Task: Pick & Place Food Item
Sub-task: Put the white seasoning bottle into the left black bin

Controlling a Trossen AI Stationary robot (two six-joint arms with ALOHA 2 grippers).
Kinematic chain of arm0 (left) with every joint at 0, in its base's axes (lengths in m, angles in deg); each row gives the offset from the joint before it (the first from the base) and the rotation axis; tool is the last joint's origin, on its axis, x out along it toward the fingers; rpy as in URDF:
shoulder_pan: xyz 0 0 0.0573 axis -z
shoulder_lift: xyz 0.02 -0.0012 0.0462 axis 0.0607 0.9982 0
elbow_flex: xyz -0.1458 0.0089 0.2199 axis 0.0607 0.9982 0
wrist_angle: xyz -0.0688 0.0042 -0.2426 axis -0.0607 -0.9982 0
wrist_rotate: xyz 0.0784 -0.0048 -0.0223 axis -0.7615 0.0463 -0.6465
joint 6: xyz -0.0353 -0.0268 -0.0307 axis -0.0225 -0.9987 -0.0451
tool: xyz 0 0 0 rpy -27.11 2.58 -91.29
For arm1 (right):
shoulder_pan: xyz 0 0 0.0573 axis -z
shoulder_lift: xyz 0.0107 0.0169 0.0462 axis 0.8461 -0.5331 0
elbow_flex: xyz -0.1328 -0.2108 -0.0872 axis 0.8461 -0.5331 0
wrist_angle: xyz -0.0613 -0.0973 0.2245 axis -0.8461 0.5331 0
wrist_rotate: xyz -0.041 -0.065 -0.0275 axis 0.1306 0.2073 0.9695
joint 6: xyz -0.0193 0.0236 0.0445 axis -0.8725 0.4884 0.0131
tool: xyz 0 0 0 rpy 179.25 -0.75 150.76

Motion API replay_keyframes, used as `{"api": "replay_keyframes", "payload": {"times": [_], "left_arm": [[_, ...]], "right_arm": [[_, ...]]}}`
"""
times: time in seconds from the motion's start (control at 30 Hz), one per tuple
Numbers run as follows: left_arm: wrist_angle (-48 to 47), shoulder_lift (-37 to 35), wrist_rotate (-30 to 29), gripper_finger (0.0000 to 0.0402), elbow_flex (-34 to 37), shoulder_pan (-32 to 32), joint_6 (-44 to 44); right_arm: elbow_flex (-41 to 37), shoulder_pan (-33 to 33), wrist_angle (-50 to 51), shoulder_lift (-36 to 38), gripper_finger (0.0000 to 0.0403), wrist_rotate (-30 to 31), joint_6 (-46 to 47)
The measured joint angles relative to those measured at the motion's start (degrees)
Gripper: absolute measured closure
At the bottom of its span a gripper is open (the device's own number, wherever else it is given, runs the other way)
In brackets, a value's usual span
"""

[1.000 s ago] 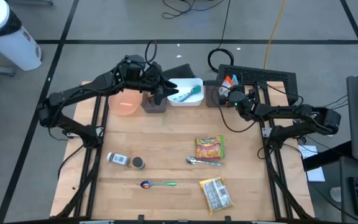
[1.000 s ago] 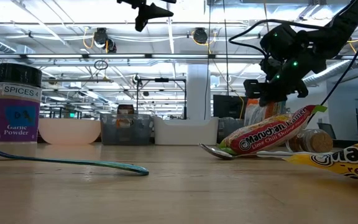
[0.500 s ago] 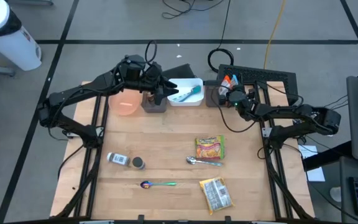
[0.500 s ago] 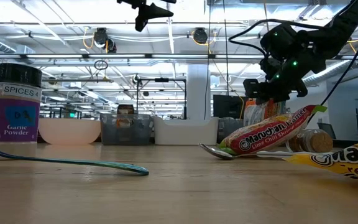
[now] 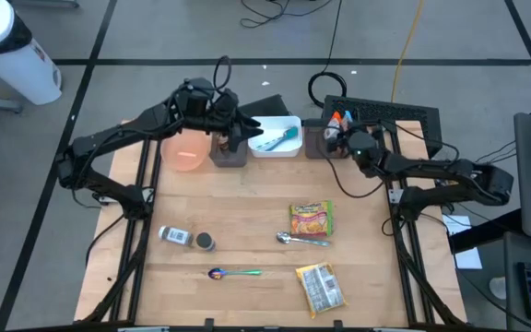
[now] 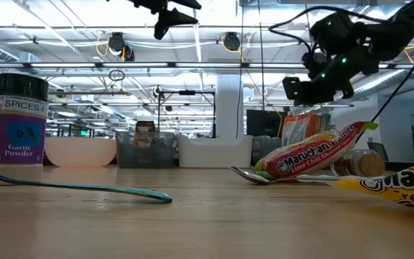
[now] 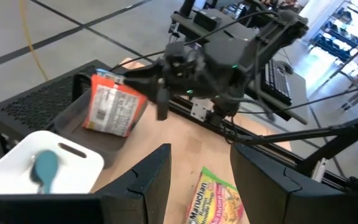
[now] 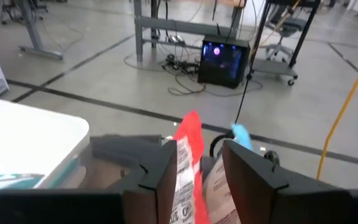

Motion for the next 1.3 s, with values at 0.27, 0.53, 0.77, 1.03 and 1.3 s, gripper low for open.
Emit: {"api": "replay_keyframes", "payload": {"times": [0.27, 0.53, 0.77, 1.03, 1.3], "left_arm": [[-4.84, -3.68, 3.13, 0.0227, 0.0, -5.11, 4.19], [-13.96, -10.38, 3.13, 0.0227, -0.02, -8.14, 10.16], [-27.91, -12.56, 3.06, 0.0227, -0.04, -6.22, 12.87], [-32.63, -12.39, 3.04, 0.0227, 5.42, 2.52, 13.35], [-30.66, -12.39, 4.41, 0.0227, 16.45, 12.69, 7.05]], "right_arm": [[0.0, -2.57, -1.26, 8.71, 0.0284, -3.46, -3.18], [0.0, -6.28, -13.57, 12.06, 0.0286, -28.88, 4.83], [0.0, -11.52, -21.71, 7.91, 0.0287, -34.35, 17.89], [0.0, -18.29, -33.27, -3.57, 0.0291, -34.2, 22.34], [0.04, -21.17, -52.28, -16.32, 0.0293, -33.9, 27.97]]}}
